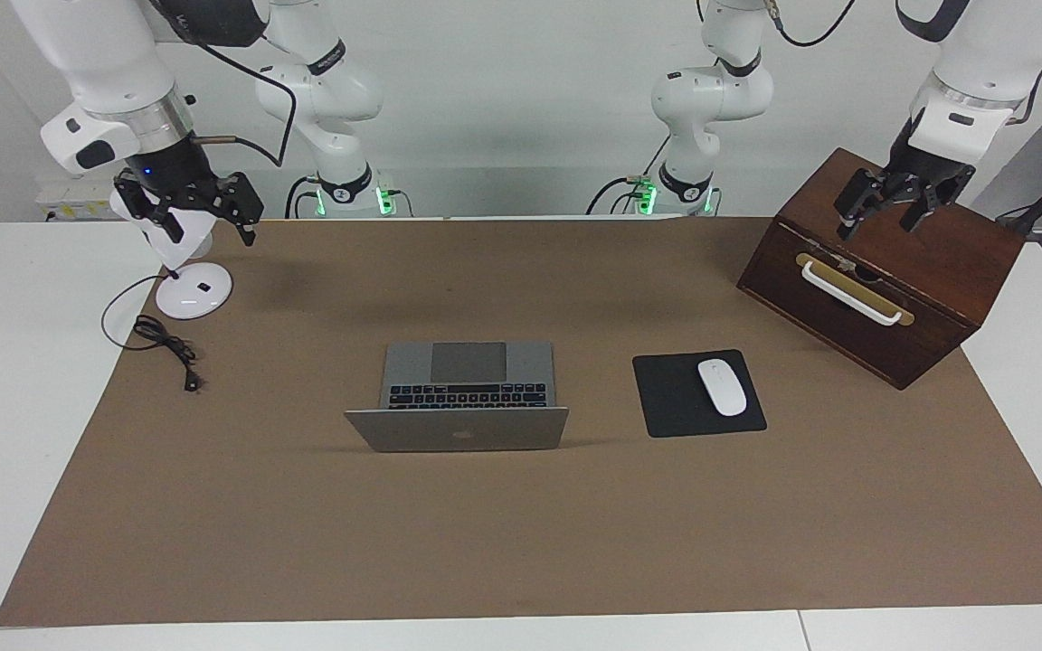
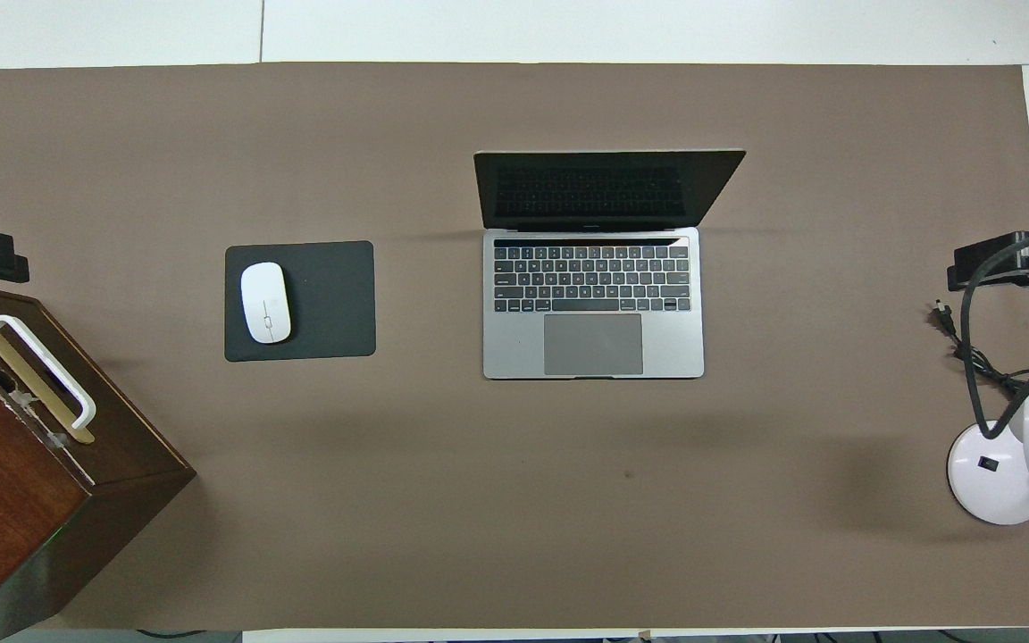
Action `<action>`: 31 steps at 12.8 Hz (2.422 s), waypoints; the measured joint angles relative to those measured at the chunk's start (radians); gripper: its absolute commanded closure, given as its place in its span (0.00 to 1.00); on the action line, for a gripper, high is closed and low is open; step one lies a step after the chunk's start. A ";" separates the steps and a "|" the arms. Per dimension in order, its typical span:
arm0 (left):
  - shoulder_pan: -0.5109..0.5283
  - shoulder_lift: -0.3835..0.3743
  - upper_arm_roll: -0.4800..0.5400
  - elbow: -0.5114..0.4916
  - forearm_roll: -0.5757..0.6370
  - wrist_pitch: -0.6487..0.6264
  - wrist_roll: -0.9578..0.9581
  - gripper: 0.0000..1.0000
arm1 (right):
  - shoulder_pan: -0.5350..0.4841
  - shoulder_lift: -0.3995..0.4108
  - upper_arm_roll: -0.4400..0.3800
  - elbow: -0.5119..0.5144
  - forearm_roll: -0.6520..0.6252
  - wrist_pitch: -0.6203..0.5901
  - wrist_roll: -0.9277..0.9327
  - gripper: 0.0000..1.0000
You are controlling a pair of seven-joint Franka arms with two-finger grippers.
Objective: Close laptop with both arms
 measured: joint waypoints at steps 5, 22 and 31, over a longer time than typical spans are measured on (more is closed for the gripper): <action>0.000 0.000 0.000 0.000 0.000 0.000 0.000 0.00 | 0.000 0.000 0.000 0.000 0.000 0.000 0.000 0.00; 0.000 0.000 0.000 -0.003 0.000 0.000 0.080 0.00 | -0.027 0.051 -0.002 0.069 -0.003 0.132 0.000 0.10; 0.000 0.000 -0.001 -0.004 0.000 0.001 0.080 0.08 | -0.027 0.356 0.003 0.311 -0.006 0.342 -0.001 1.00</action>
